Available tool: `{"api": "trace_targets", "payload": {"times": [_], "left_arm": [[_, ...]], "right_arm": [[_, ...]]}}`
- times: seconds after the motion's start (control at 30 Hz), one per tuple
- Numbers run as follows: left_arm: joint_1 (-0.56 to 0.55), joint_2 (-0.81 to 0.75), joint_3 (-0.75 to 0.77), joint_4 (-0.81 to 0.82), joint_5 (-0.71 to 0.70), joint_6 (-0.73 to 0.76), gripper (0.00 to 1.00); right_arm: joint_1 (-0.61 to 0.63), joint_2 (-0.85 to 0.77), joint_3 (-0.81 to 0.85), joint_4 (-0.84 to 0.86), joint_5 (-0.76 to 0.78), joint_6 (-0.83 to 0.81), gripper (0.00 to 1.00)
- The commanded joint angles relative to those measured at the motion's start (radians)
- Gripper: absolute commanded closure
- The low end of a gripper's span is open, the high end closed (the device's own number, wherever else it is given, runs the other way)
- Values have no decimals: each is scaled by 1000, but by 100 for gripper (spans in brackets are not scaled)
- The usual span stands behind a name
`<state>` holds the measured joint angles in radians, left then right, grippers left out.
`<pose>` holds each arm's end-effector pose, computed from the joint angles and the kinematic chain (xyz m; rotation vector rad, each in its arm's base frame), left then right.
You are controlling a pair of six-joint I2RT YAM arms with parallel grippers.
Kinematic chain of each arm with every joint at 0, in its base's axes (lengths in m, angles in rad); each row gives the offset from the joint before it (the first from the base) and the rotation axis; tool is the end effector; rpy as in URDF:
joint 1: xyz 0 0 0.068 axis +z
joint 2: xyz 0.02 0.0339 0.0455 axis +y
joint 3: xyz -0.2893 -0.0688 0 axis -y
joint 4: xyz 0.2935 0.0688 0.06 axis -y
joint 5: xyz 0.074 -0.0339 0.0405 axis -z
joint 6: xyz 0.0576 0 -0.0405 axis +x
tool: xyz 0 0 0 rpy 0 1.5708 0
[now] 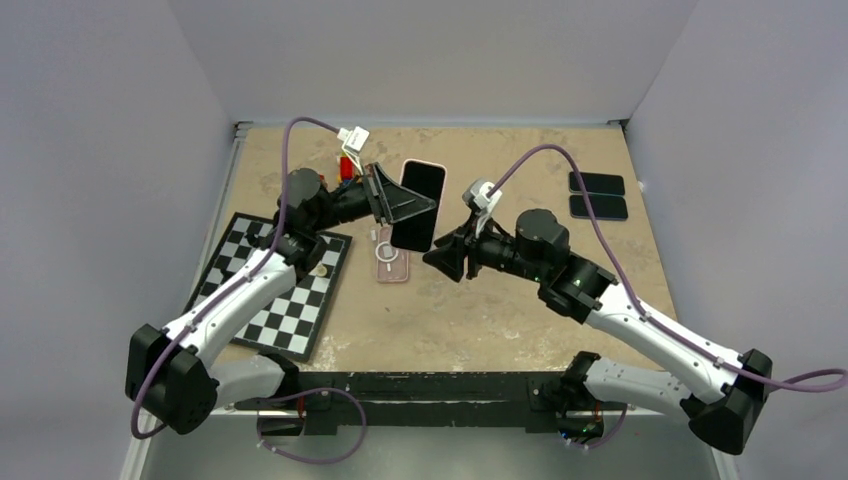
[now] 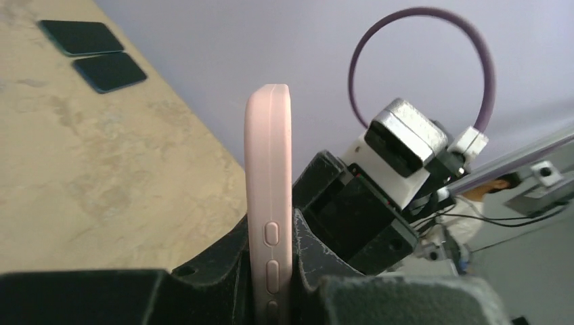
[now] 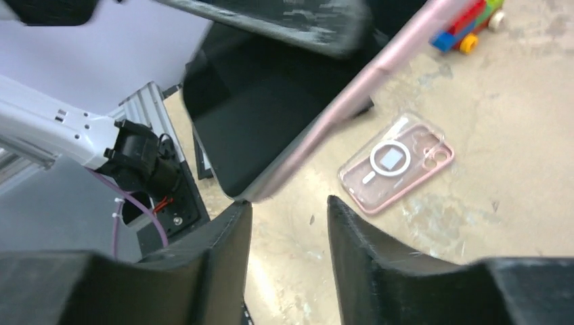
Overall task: Take the phone out of the phone case
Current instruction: Remove the phone case from the phone.
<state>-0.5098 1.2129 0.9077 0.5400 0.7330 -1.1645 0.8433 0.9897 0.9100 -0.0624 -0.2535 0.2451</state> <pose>0.2694 -0.1948 0.3807 0.2108 1.6721 -1.8162 0.1801 0.2239 0.3734 -0.7234 1.6683 1.0084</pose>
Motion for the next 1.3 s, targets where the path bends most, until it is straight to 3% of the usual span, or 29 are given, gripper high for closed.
{"api": "trace_targets", "payload": {"times": [0.0,0.03,0.23,0.27,0.33,0.37,0.43,0.73,1.27], "left_arm": [[16,-91,127,-409,-26,410,100],[29,-87,141,-442,-38,455,100],[65,-106,123,-439,-49,552,100],[68,-116,103,-414,-45,544,100],[78,-133,69,-381,-39,521,100],[83,-141,57,-365,-29,507,100],[91,-159,34,-341,-21,490,100],[106,-205,7,-351,-42,477,100],[120,-202,-8,-337,-50,455,100]], "right_arm": [[-53,-28,-29,-26,37,23,41],[-53,-39,-53,-8,10,31,25],[-81,-31,-84,109,-95,223,17],[-96,-10,-82,141,-144,271,20],[-132,37,-79,218,-245,376,33],[-147,59,-81,269,-297,423,45],[-159,98,-97,383,-360,516,56],[-155,208,-115,647,-438,663,64],[-135,262,-123,684,-435,672,63]]}}
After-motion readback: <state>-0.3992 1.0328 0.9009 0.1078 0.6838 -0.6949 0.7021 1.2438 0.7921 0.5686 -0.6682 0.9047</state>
